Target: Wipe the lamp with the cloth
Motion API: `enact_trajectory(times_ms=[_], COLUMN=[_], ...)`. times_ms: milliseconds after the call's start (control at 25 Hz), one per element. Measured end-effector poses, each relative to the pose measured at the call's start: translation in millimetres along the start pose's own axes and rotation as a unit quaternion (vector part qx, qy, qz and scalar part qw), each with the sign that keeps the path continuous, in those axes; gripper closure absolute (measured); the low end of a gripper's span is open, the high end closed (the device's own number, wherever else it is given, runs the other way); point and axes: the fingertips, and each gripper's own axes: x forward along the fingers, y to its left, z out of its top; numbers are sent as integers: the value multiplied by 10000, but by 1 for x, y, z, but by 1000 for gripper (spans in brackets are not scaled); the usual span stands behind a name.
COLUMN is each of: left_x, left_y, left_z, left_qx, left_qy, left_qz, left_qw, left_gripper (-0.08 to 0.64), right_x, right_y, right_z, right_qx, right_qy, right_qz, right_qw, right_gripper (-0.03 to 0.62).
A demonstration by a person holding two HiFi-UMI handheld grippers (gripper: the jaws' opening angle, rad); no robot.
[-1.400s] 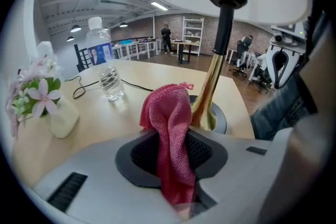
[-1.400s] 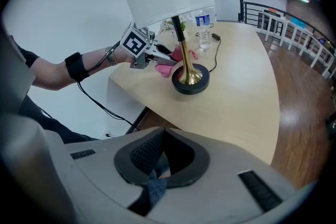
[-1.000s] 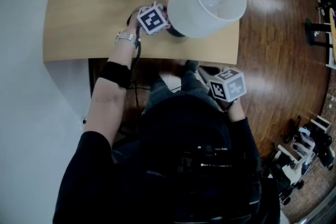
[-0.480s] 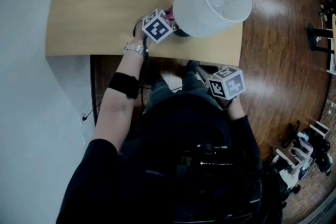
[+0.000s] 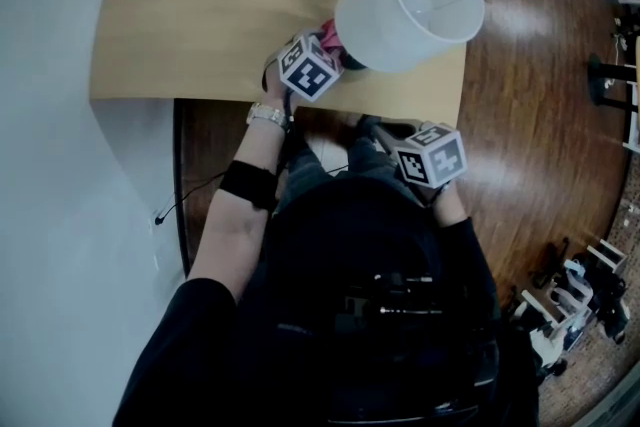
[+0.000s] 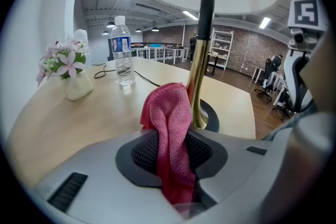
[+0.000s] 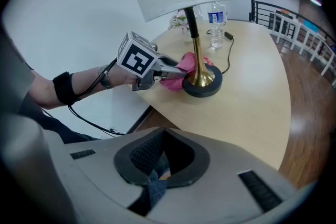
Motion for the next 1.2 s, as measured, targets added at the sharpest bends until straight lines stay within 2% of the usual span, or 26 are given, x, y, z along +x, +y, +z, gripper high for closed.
enact_trajectory(times_ms=[360, 560, 720, 1000, 1200], left_x=[-2, 3, 3, -1, -7], left_y=[-23, -43, -46, -67, -63], left_z=[-3, 0, -2, 8, -3], left_qx=[-222, -539, -866, -1402, -1846], left_qy=[161, 301, 410, 528, 618], left_qz=[579, 960, 1259, 1747, 2130], left_qw=[9979, 9935, 9874, 9732, 9575], left_gripper=[446, 446, 446, 446, 446], right_x=[-3, -6, -15, -44, -43], right_y=[-9, -24, -38, -73, -83], right_z=[-5, 6, 11, 1, 3], right_qx=[33, -236, -571, -800, -1073], right_qy=[-118, -241, -305, -451, -439], right_qz=[55, 232, 410, 766, 1040], right_qw=[9999, 9992, 9971, 9928, 9878], right_gripper=[588, 588, 588, 588, 588])
